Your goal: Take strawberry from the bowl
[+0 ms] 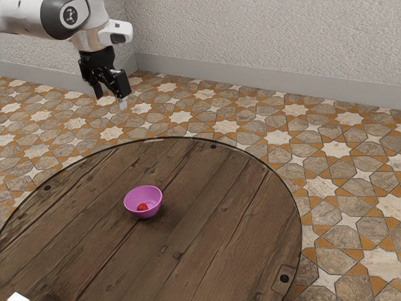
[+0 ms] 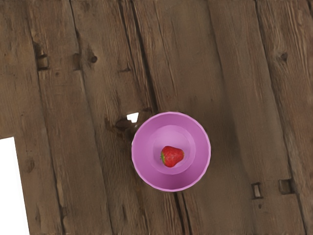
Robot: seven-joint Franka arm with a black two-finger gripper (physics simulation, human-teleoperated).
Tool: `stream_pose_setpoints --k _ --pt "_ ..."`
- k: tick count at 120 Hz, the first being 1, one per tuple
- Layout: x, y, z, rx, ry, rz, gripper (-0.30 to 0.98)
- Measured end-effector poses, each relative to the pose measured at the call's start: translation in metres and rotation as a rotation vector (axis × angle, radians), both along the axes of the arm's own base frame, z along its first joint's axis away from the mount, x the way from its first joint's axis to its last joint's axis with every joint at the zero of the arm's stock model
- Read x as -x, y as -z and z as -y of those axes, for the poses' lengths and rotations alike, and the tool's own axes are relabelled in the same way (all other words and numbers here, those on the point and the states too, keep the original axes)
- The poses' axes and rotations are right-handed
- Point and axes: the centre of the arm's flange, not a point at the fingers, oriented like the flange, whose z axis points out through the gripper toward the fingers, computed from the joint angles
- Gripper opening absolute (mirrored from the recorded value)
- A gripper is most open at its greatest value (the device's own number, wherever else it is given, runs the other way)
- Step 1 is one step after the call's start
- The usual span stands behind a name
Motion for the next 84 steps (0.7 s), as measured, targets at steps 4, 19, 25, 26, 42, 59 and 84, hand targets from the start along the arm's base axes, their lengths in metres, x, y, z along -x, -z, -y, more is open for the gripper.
stream_pose_setpoints --k 4,19,25,26,42,59,84 --pt "0.0 0.0 0.0 0.0 0.002 0.0 0.69" --pt "0.0 0.001 0.0 0.0 0.008 -0.003 0.69" --pt "-0.001 0.003 0.0 0.0 0.011 -0.007 0.69" --pt "-0.001 0.003 0.0 0.0 0.011 -0.008 0.69" --pt "-0.01 0.03 0.002 -0.012 0.105 -0.065 0.69" --pt "0.007 0.106 0.012 -0.04 0.395 -0.166 0.69" --pt "-0.002 0.162 0.026 -0.126 0.764 -0.182 0.69"
